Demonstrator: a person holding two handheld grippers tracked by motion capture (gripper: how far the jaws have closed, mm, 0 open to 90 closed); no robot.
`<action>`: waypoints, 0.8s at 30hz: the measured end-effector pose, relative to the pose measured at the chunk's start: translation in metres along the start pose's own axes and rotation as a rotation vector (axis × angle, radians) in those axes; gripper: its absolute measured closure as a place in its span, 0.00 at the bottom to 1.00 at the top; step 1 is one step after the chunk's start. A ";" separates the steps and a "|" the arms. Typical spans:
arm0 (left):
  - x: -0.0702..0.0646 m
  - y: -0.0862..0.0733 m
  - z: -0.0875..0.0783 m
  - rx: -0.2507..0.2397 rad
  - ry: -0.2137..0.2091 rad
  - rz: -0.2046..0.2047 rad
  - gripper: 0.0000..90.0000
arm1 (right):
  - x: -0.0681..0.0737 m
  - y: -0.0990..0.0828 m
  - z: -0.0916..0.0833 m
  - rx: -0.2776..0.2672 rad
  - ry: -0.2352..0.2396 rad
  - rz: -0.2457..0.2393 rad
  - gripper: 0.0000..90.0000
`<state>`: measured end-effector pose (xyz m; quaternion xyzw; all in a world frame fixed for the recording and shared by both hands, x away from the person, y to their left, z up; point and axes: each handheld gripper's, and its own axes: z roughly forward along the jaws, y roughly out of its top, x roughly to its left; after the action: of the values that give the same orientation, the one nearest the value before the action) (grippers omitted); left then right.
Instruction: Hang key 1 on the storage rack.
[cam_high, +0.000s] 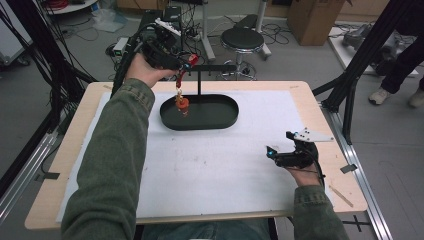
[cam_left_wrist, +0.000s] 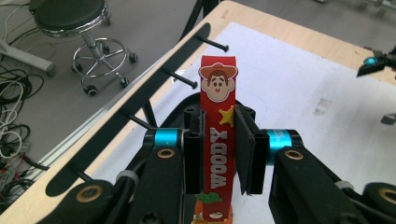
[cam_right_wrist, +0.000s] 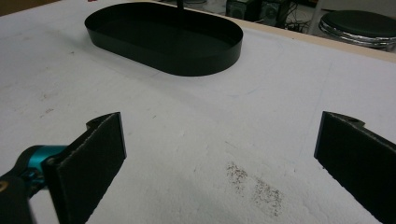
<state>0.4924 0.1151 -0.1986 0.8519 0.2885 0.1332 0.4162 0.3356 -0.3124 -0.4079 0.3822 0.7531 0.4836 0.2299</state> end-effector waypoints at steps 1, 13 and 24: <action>0.003 0.000 0.002 0.004 0.003 -0.012 0.83 | 0.000 0.000 0.000 -0.001 -0.001 -0.004 0.01; 0.025 0.000 0.011 -0.022 0.052 -0.063 0.83 | -0.002 -0.002 -0.001 0.005 -0.003 0.004 0.01; 0.026 0.011 0.029 -0.049 0.070 -0.067 0.83 | -0.002 -0.002 -0.001 0.000 -0.005 0.004 0.01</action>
<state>0.5306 0.1071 -0.2082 0.8262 0.3280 0.1557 0.4308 0.3352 -0.3148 -0.4088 0.3849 0.7518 0.4831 0.2308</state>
